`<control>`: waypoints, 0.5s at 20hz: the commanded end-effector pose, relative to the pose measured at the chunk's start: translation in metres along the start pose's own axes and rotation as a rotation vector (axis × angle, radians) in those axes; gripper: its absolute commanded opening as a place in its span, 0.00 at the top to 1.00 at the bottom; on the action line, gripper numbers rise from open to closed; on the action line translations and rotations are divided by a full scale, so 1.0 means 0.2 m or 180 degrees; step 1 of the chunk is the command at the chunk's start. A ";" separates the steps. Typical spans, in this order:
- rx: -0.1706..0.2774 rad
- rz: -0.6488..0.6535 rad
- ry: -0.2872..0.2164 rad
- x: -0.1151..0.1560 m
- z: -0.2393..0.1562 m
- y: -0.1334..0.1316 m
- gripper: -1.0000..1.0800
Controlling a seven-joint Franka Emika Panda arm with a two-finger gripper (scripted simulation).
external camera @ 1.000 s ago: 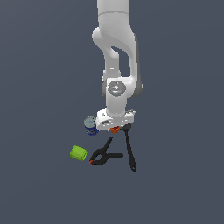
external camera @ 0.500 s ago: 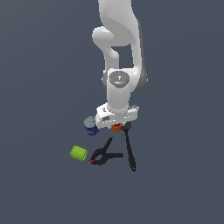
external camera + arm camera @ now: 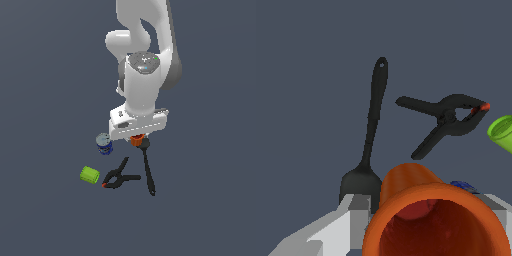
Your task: Pick up a designated object from a clutter of objects.
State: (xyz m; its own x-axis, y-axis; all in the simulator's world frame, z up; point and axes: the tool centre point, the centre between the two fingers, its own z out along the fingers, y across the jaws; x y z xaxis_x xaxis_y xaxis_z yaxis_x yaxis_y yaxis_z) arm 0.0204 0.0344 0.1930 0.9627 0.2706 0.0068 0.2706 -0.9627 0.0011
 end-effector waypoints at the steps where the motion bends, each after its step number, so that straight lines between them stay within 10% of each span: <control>1: 0.0001 0.0001 -0.0002 0.04 -0.12 0.00 1.00; 10: 0.0002 0.0004 -0.0010 0.20 -0.54 -0.01 1.00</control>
State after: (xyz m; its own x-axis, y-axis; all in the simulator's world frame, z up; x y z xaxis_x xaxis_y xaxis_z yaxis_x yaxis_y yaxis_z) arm 0.0520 0.0457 0.2872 0.9630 0.2696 0.0042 0.2696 -0.9630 0.0005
